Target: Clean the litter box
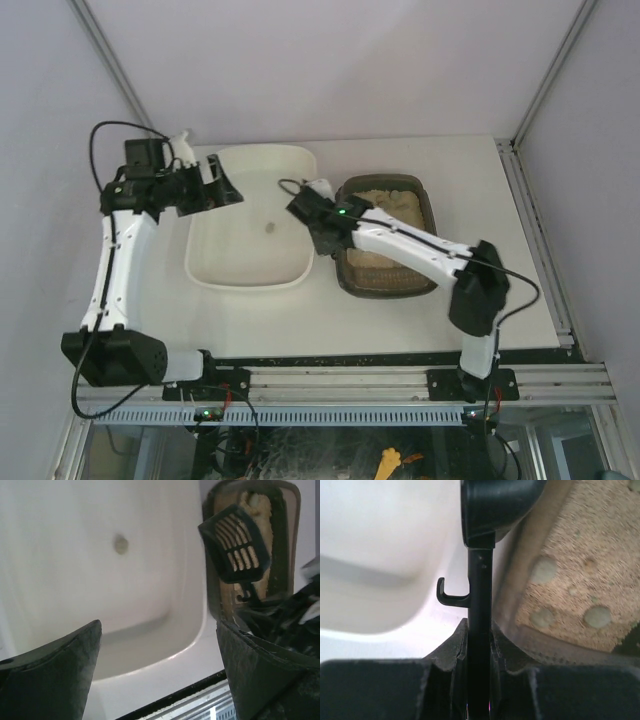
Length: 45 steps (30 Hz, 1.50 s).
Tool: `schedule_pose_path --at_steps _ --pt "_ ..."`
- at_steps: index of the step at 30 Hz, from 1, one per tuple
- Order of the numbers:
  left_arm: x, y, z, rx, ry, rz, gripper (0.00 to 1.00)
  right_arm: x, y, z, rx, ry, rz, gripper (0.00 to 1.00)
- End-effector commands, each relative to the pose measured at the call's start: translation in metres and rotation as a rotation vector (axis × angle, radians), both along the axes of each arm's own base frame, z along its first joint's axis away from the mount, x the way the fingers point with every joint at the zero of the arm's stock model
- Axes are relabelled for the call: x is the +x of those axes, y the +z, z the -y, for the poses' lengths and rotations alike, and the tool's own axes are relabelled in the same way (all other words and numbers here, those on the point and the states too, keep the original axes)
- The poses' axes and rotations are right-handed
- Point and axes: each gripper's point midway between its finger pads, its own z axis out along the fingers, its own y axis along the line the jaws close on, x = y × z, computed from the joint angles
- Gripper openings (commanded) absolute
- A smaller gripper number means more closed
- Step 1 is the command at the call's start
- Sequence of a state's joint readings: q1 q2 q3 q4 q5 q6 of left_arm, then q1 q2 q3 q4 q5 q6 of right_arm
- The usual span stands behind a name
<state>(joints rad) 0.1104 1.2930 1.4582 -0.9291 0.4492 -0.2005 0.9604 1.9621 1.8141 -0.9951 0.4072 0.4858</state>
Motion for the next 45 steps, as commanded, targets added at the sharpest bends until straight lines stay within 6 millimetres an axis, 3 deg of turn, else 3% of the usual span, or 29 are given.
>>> schedule_pose_path --at_steps 1,6,9,15,22,25,30,38,45 --pt "0.036 0.021 0.04 -0.028 -0.031 0.039 1.0 0.008 0.059 0.025 0.331 -0.108 0.048 0.0" --pt "0.064 0.019 0.113 -0.274 -0.103 -0.004 1.0 -0.005 0.044 0.074 0.444 -0.221 -0.03 0.0" --pt "0.079 0.013 0.145 -0.331 -0.097 0.008 1.0 -0.009 0.03 0.094 0.458 -0.261 -0.073 0.0" --pt "0.104 -0.008 0.197 -0.367 -0.056 -0.042 1.0 -0.002 0.008 0.111 0.416 -0.292 -0.125 0.0" --pt "0.115 -0.056 0.248 -0.426 -0.037 -0.209 1.0 0.023 -0.016 0.124 0.402 -0.336 -0.147 0.0" --pt "0.119 -0.066 0.256 -0.444 -0.024 -0.246 1.0 0.031 -0.028 0.13 0.389 -0.355 -0.161 0.0" --pt "0.119 -0.059 0.255 -0.449 -0.025 -0.218 1.0 0.04 -0.044 0.127 0.39 -0.352 -0.184 0.0" --pt "0.094 -0.045 0.251 -0.452 -0.087 -0.234 1.0 0.053 -0.059 0.106 0.49 -0.317 -0.23 0.0" --pt "0.089 -0.043 0.233 -0.412 -0.077 -0.19 1.0 0.06 -0.063 0.078 0.606 -0.261 -0.269 0.0"
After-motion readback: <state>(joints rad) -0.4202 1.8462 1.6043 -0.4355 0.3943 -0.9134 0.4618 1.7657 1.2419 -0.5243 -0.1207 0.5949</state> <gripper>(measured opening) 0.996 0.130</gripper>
